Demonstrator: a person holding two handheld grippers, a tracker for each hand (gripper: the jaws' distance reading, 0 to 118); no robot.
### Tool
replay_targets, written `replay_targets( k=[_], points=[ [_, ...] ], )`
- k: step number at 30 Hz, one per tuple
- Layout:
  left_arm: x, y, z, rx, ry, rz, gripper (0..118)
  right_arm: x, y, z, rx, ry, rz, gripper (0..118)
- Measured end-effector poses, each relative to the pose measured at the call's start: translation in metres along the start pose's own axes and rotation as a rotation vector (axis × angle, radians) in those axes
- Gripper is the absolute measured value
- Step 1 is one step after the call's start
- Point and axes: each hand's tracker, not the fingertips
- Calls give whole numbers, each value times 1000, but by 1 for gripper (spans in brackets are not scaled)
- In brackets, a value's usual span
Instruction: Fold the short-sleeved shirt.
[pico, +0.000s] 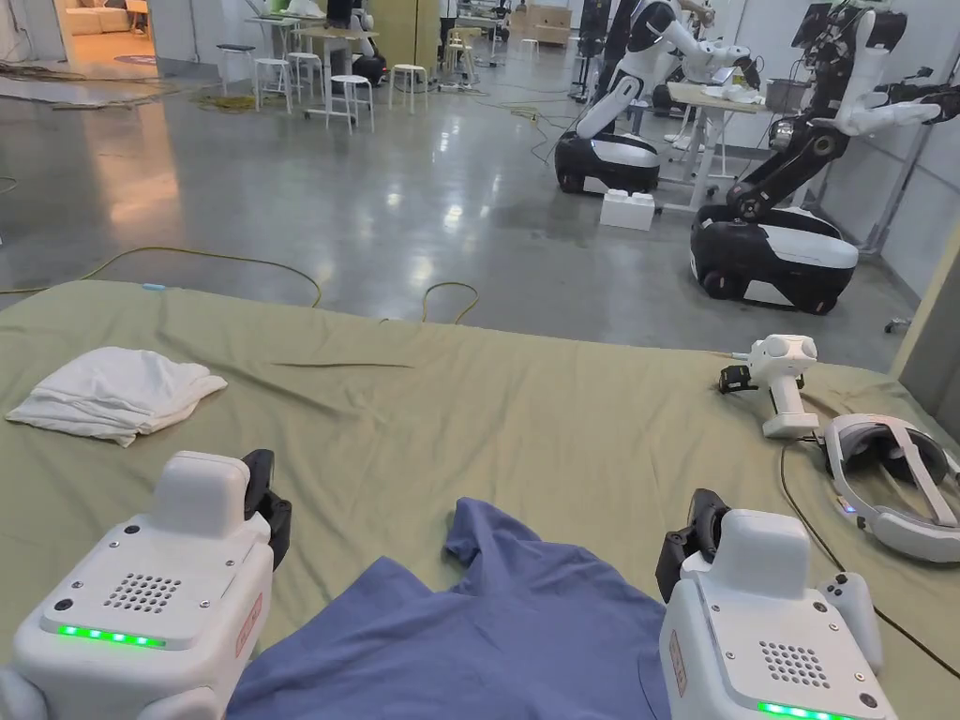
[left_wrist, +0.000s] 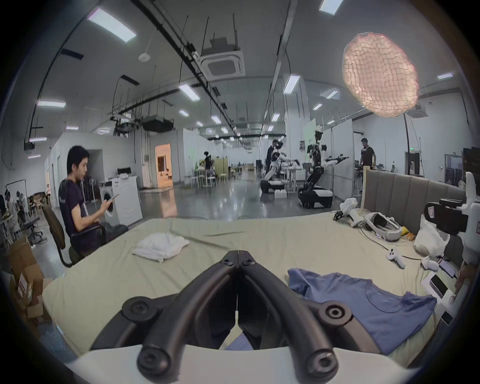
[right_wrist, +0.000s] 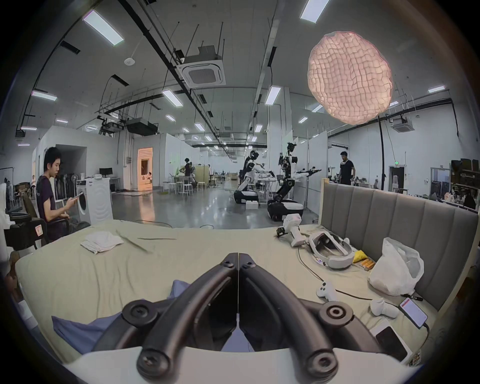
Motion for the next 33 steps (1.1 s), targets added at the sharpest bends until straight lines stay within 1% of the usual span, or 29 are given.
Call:
replay_targets(
  k=[6, 9, 11, 12, 13, 15, 18, 21, 22, 23, 24, 25, 26, 27, 28, 30, 33],
  points=[
    [-10, -4, -5, -25, 1, 15, 0, -4, 4, -1, 24, 8, 7, 0],
    [-31, -17, -13, -161, 2, 45, 0, -2, 1, -6, -7, 38, 11, 0],
    [-50, -32, -17, -253, 45, 36, 0, -2, -5, -11, -36, 47, 22, 0],
    [-62, -41, -18, -294, 64, 53, 0, -2, -8, -13, -44, 50, 29, 0],
    [-74, -49, -18, -327, 80, 77, 0, -2, -12, -15, -55, 53, 33, 0],
    [-103, -67, -21, -445, 77, 174, 0, -2, -19, -19, -84, 63, 33, 0],
    [-142, -95, -25, -592, 145, 283, 0, -4, -28, -26, -128, 77, 23, 0],
    [-173, -121, -29, -731, 214, 380, 1, -9, -36, -33, -163, 89, 34, 0],
    [-181, -129, -31, -758, 209, 416, 7, -11, -37, -34, -172, 93, 37, 0],
    [-191, -140, -35, -792, 188, 455, 17, -12, -39, -36, -183, 98, 40, 0],
    [-197, -148, -38, -826, 171, 491, 28, -14, -41, -37, -192, 106, 43, 0],
    [-201, -155, -41, -853, 162, 517, 44, -16, -43, -39, -199, 111, 46, 0],
    [-204, -162, -45, -889, 160, 534, 55, -18, -46, -40, -210, 114, 53, 0],
    [-206, -169, -48, -921, 183, 533, 63, -19, -48, -42, -219, 118, 59, 0],
    [-205, -174, -52, -952, 207, 521, 63, -21, -50, -43, -227, 122, 63, 0],
    [-205, -185, -60, -981, 209, 488, 63, -24, -54, -44, -241, 126, 70, 0],
    [-198, -200, -68, -1039, 201, 494, 63, -26, -59, -48, -264, 133, 77, 0]
  ],
)
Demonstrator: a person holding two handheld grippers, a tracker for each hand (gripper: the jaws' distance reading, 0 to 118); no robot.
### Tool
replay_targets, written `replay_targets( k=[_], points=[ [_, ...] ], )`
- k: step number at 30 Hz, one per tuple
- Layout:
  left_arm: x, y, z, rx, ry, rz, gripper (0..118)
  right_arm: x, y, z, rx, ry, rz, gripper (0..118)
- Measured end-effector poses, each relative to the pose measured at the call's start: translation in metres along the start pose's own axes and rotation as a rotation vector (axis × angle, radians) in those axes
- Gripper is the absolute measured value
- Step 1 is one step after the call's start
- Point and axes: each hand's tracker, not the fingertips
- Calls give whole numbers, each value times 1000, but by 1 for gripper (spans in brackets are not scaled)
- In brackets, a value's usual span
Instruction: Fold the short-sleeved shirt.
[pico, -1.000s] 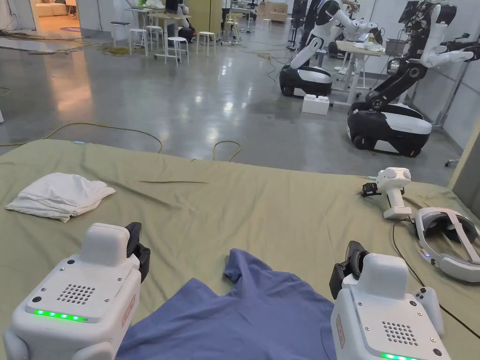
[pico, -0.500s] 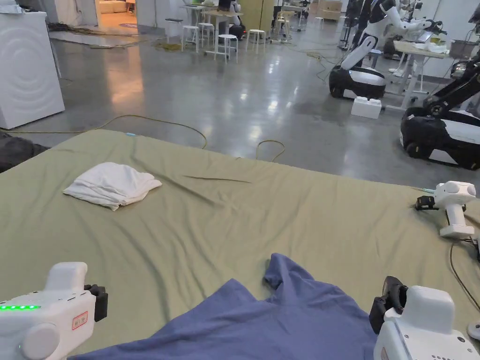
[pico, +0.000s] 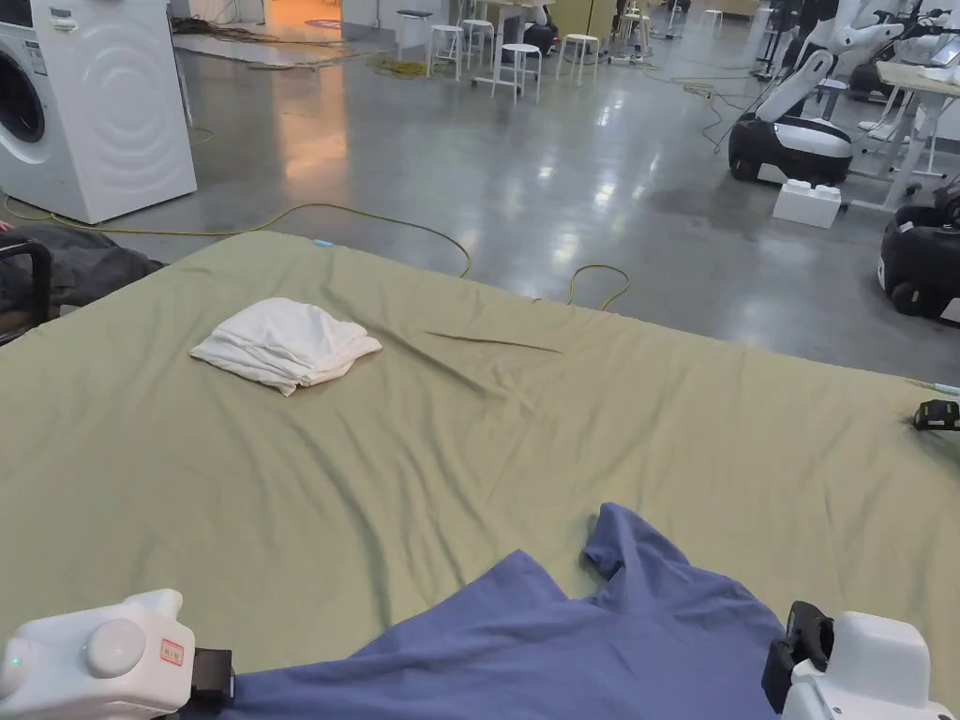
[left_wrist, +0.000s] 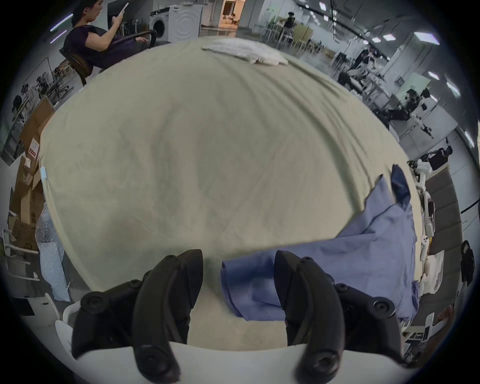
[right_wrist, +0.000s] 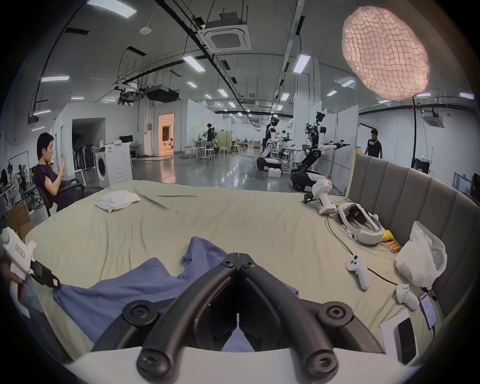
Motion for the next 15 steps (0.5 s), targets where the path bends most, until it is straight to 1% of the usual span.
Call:
replay_targets(
  k=[1, 5, 6, 7, 8, 9, 10, 11, 12, 13, 14, 15],
  points=[
    [1, 0, -6, -17, 5, -1, 63, 0, -2, -2, -7, 2, 1, 0],
    [16, -6, -4, 20, 75, -21, 62, 1, -6, -10, -40, 3, 8, 0],
    [24, -11, -2, 33, 112, -63, 60, 2, -7, -13, -47, 2, 7, 0],
    [31, -13, -3, 41, 144, -123, 53, 3, -8, -17, -55, 1, 4, 0],
    [37, -15, -3, 50, 147, -171, 46, 5, -8, -22, -66, 1, 4, 0],
    [42, -17, -3, 55, 144, -202, 38, 6, -9, -29, -83, 0, 7, 0],
    [46, -18, -3, 55, 136, -216, 22, 8, -9, -38, -105, 0, 16, 0],
    [48, -19, -4, 51, 129, -204, 13, 11, -8, -48, -127, 3, 30, 0],
    [50, -19, -5, 51, 125, -207, 8, 15, -6, -61, -161, 8, 44, 1],
    [50, -20, -4, 56, 129, -208, 7, 19, -5, -73, -176, 5, 50, 9],
    [46, -20, 0, 86, 120, -198, 6, 24, -3, -88, -214, 17, 59, 21],
    [44, -21, 3, 109, 80, -178, 6, 30, -1, -106, -264, 39, 58, 37]
  ],
)
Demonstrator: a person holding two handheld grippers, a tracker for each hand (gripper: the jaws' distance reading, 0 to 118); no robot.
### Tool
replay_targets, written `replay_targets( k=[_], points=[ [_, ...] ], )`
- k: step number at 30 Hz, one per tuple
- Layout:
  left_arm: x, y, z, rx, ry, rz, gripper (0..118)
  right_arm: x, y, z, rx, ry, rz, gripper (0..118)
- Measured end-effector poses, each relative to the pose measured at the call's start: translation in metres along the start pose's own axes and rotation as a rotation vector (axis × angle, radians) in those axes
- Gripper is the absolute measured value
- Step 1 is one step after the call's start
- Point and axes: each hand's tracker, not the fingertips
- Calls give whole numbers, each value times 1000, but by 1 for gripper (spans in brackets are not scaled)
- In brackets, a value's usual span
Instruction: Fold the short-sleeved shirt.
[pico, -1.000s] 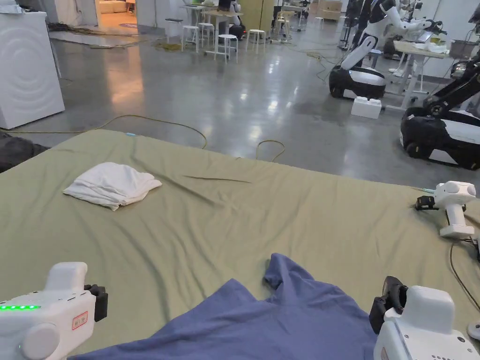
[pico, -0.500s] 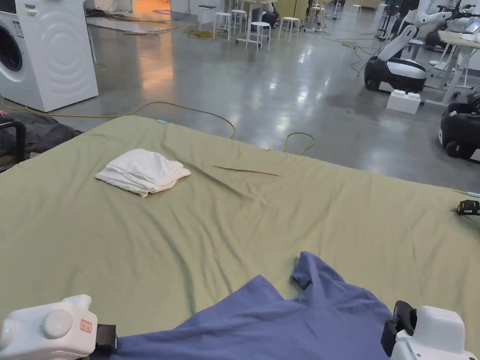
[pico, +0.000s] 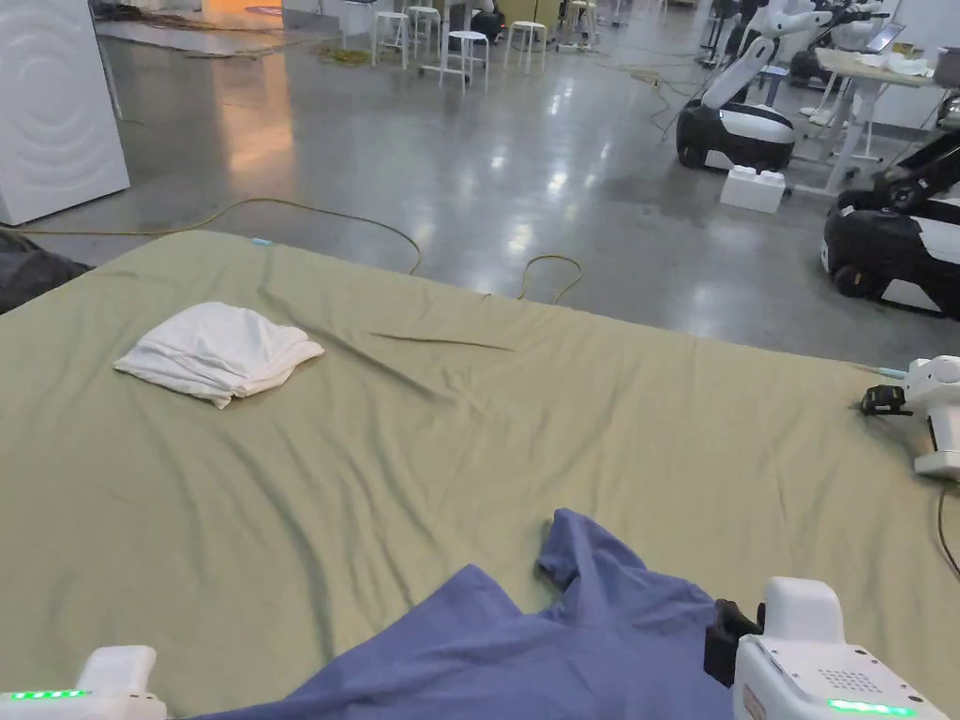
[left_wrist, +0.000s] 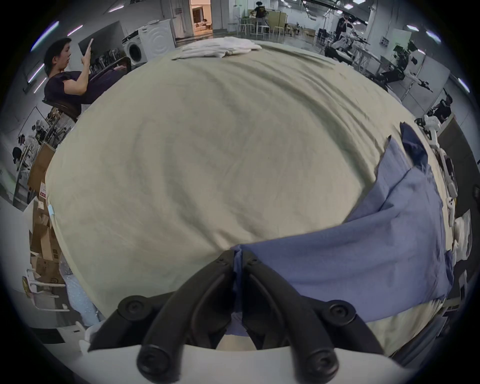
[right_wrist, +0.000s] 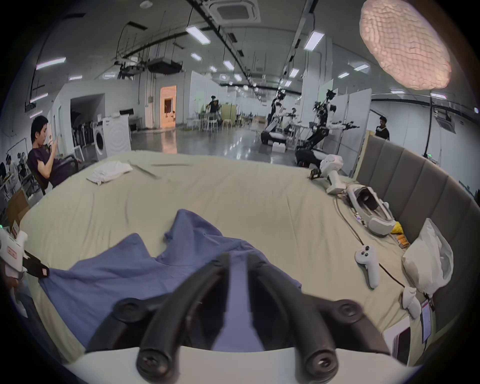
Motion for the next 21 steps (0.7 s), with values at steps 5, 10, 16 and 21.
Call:
replay_targets(
  k=[5, 10, 16, 21],
  points=[
    [-8, -4, 14, 40, -38, 72, 6, 20, 31, -70, -203, 22, 33, 66],
    [-7, 0, 23, 53, -20, 59, 6, 44, 44, -162, -340, 100, 40, 66],
    [-8, 1, 19, 31, -7, 57, 6, 28, 28, -221, -534, 123, 181, 67],
    [-13, 4, 15, 27, -11, 62, 6, 21, 25, -211, -491, 126, 144, 59]
  ],
)
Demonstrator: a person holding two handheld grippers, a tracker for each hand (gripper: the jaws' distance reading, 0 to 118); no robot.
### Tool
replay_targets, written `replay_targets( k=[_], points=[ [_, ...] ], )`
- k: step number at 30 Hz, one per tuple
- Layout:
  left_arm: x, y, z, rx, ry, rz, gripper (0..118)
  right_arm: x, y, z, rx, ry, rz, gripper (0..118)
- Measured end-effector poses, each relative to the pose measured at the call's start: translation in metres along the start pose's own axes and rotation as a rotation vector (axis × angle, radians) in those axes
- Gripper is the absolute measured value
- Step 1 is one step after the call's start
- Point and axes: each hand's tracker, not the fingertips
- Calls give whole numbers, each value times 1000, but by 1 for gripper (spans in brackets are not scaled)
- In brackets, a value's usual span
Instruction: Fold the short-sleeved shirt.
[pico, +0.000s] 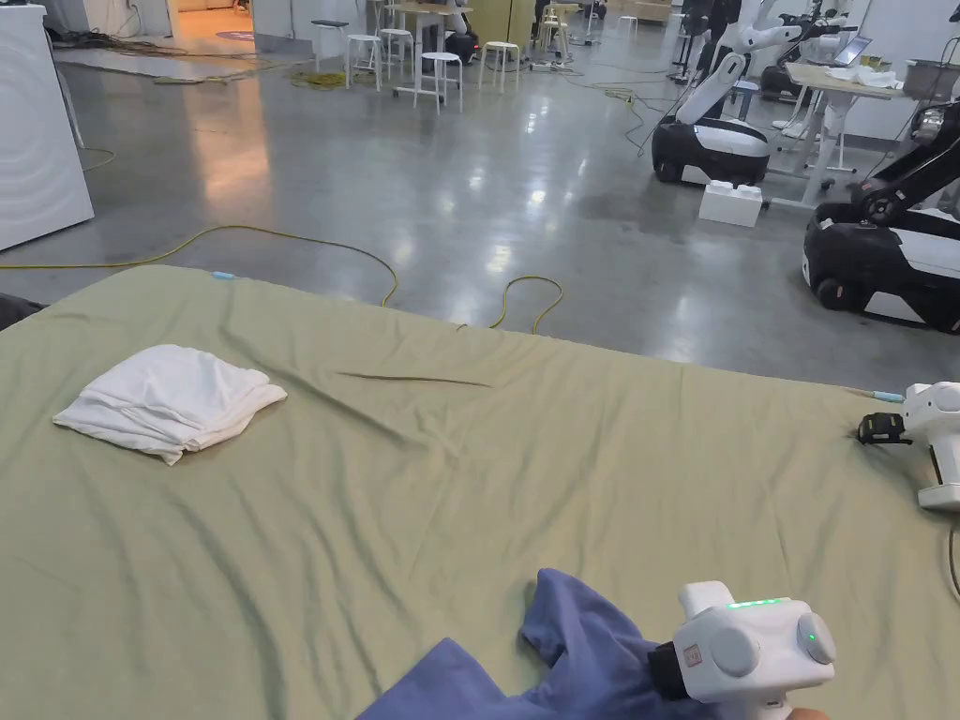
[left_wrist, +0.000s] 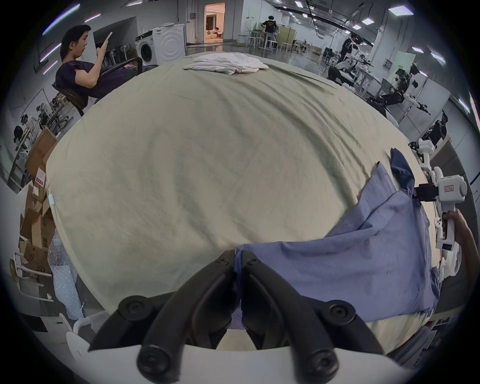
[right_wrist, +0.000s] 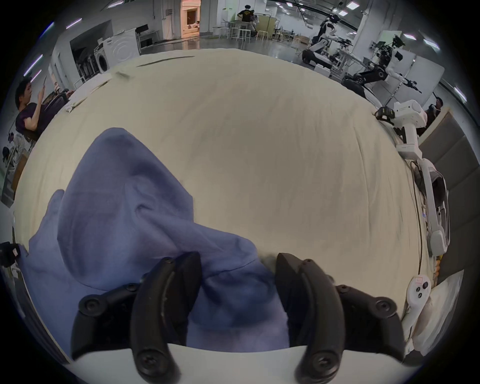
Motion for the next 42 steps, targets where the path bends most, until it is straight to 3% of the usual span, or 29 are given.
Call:
replay_targets(
  k=[3, 4, 5, 8, 15, 21, 32, 42],
  points=[
    [4, 1, 0, 3, 1, -16, 6, -20, -6, 14, 24, -10, 46, 26],
    [4, 0, 1, 11, -6, -21, 6, -23, -6, 13, 25, -24, 68, 9],
    [5, -1, 1, 14, -11, -23, 6, -26, -8, 15, 33, -38, 87, 6],
    [7, -2, 10, 51, -33, -18, 6, -31, -18, 37, 120, -72, 117, 5],
    [12, 15, 49, 206, -84, -80, 6, -6, -42, 136, 398, -53, -75, 4],
    [34, 56, 102, 395, -155, -140, 6, 16, -61, 227, 582, -128, -44, 4],
    [109, 182, 224, 625, -259, -179, 6, 80, -57, 381, 836, -244, -169, 4],
    [170, 284, 308, 751, -263, -259, 6, 102, -4, 462, 965, -333, -184, 4]
  ],
)
